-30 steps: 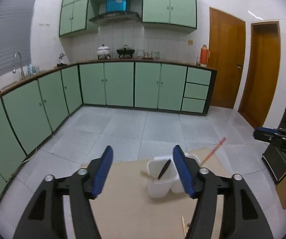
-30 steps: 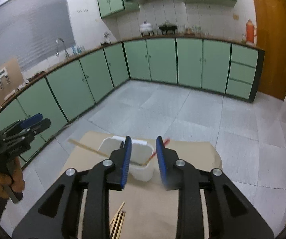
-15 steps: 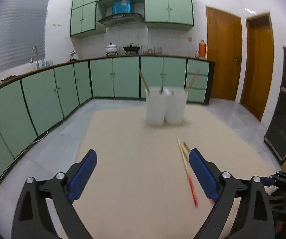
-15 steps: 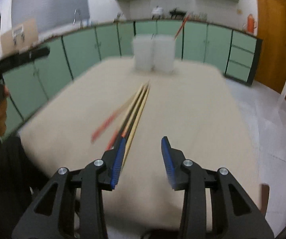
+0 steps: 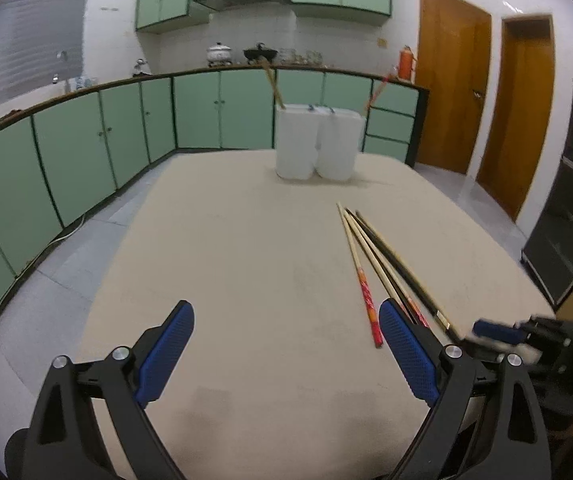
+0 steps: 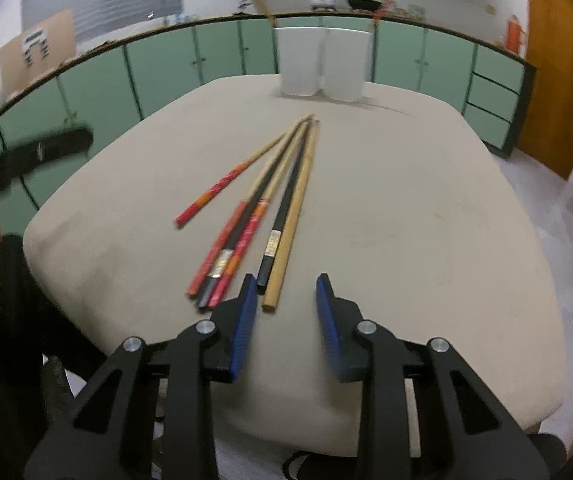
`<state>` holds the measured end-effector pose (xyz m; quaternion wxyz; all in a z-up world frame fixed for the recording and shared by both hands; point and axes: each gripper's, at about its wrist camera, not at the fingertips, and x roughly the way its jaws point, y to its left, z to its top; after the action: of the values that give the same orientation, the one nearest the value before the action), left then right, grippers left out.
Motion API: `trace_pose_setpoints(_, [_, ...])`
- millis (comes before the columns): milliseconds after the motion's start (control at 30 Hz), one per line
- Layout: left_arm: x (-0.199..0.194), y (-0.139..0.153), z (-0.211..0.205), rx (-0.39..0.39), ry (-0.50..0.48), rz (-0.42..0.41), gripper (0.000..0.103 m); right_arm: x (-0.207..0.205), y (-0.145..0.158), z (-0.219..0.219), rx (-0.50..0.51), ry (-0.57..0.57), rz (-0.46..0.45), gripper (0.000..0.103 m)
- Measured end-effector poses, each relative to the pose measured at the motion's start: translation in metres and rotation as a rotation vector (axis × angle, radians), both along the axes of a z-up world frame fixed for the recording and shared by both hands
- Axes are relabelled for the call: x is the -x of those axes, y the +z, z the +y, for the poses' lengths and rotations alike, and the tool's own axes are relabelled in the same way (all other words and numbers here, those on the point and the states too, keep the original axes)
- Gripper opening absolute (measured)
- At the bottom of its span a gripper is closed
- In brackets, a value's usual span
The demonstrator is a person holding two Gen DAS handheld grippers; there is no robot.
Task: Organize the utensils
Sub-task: 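Grasp a plain wooden chopstick with the right tool while the left tool grasps a red-patterned chopstick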
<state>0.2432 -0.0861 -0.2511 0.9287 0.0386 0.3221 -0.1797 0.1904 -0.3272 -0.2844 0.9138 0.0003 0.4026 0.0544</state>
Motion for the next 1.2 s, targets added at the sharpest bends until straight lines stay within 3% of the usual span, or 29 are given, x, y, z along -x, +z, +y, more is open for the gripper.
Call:
trace_pose_setpoints(300, [-0.009,-0.037,-0.046,-0.077,-0.081,0.060,0.091,-0.004,-0.006,-0.013,-0.020,-0.004,-0.010,0.030])
trace_pose_setpoints(433, [-0.016,-0.047,-0.060,-0.101,-0.090,0.075,0.087,-0.011,-0.007,-0.026,-0.047,-0.043,-0.013,0.011])
trace_pose_setpoints(533, [-0.019,-0.051,-0.064,-0.113,-0.087,0.075,0.078,-0.013,-0.007,-0.027,-0.057,-0.032,-0.012,0.012])
trace_pose_setpoints(667, [-0.020,-0.055,-0.067,-0.110,-0.085,0.067,0.052,-0.015,-0.009,-0.025,-0.037,-0.030,-0.020,0.011])
trace_pose_setpoints(800, [-0.017,-0.055,-0.068,-0.105,-0.083,0.041,0.016,-0.016,-0.010,-0.026,-0.015,-0.071,-0.034,0.007])
trace_pose_setpoints(867, [-0.017,-0.055,-0.064,-0.094,-0.056,0.040,0.007,-0.015,-0.010,-0.030,0.002,-0.114,-0.043,0.006])
trace_pose_setpoints(1000, [-0.018,-0.054,-0.052,-0.082,0.040,0.041,0.006,-0.012,-0.010,-0.037,0.023,-0.206,-0.047,0.006])
trace_pose_setpoints(1167, [-0.010,-0.052,-0.048,-0.125,0.064,0.053,0.007,-0.007,-0.010,-0.034,0.000,-0.173,-0.044,0.012])
trace_pose_setpoints(1200, [-0.008,-0.052,-0.048,-0.143,0.056,0.052,0.011,-0.007,-0.010,-0.034,-0.002,-0.168,-0.044,0.013])
